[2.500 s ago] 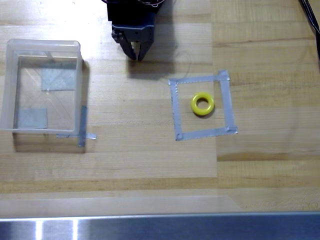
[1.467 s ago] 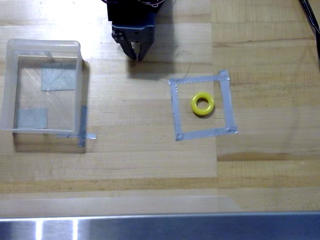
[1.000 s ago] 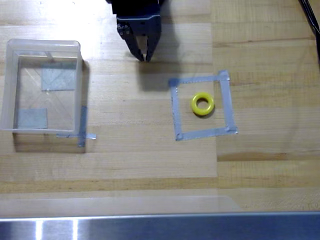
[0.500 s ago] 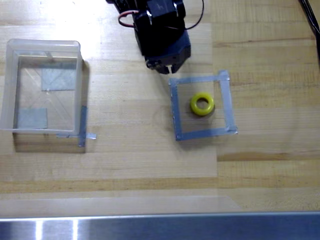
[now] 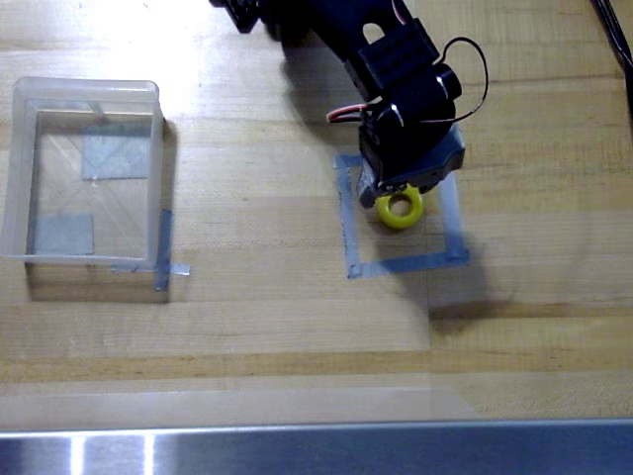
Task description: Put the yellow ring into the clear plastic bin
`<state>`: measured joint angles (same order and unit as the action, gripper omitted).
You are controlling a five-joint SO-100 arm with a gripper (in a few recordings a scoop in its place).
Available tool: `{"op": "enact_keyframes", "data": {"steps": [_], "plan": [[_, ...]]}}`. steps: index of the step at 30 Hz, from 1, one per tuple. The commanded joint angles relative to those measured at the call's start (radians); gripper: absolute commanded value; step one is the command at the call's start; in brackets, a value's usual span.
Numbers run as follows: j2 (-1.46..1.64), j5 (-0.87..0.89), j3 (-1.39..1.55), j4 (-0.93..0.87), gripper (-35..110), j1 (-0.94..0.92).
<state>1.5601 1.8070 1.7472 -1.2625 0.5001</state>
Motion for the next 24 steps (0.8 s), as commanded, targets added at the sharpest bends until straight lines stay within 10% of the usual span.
{"op": "enact_keyframes", "data": {"steps": [1,24], "plan": [[0.005,0.003,-0.023,0.017,28,0.012],[0.006,0.005,0.204,0.216,28,-0.061]]}}
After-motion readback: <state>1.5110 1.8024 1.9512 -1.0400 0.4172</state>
